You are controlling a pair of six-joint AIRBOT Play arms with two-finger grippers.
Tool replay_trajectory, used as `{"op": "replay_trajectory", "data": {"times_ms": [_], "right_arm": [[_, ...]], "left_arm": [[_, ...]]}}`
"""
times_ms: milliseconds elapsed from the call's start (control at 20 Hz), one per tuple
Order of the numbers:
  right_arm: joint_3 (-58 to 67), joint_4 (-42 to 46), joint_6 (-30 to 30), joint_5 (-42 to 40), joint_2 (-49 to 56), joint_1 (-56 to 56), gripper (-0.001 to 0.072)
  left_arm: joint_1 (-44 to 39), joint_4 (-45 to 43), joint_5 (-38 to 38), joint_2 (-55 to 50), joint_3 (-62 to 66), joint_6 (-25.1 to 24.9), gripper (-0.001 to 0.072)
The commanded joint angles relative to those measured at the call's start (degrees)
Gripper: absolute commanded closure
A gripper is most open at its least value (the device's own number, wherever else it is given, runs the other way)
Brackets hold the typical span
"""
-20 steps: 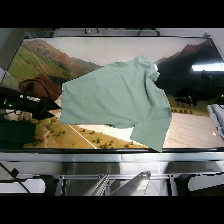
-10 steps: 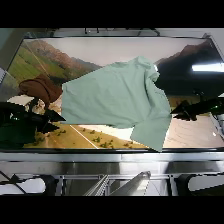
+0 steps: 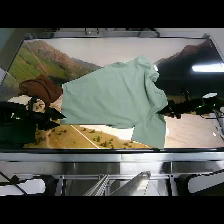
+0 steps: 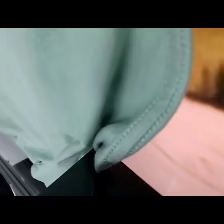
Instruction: Fold the shirts.
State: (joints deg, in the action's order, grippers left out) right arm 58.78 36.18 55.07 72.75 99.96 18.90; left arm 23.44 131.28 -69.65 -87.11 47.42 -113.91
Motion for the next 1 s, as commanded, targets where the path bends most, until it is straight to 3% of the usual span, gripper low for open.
{"op": "replay_trajectory", "data": {"times_ms": [0, 250, 350, 400, 450, 550, 700, 850, 950], "right_arm": [[0.0, -4.3, -1.6, 1.7, -0.1, -0.7, 0.0694], [0.0, -4.4, -1.9, 1.9, -0.1, -0.7, 0.0694], [0.0, -4.3, -2.0, 2.5, -0.1, -0.7, 0.0694], [0.0, -4.3, -2.0, 2.9, -0.1, -0.7, 0.0694], [0.0, -4.3, -2.0, 3.2, -0.1, -0.7, 0.0694], [0.0, -4.6, -3.1, 4.4, -0.2, -0.7, 0.0694], [0.1, -11.2, -7.9, 11.6, -2.8, 0.2, 0.0695], [0.9, -29.7, -13.8, 21.2, -12.5, 3.1, 0.0695], [3.5, -45.8, -17.3, 29.1, -21.9, 5.4, 0.0694]], "left_arm": [[-2.8, -0.6, 10.6, -0.1, -0.1, -0.1, 0.0006], [-11.1, 2.9, 15.9, -0.1, 0.0, -0.7, 0.0047], [-13.6, 3.3, 15.4, -0.5, 1.7, -1.4, 0.0457], [-13.9, 3.3, 14.9, -0.5, 2.7, -1.4, 0.0604], [-13.9, 3.3, 14.2, -0.5, 3.9, -1.4, 0.0643], [-13.3, 3.4, 11.5, -0.5, 6.3, -1.5, 0.0684], [-11.5, 6.3, 0.7, 1.8, 12.3, -2.9, 0.0684], [-9.4, 19.3, -11.8, 10.4, 21.1, -7.8, 0.0684], [-8.1, 26.3, -18.6, 17.4, 30.3, -7.9, 0.0684]]}}
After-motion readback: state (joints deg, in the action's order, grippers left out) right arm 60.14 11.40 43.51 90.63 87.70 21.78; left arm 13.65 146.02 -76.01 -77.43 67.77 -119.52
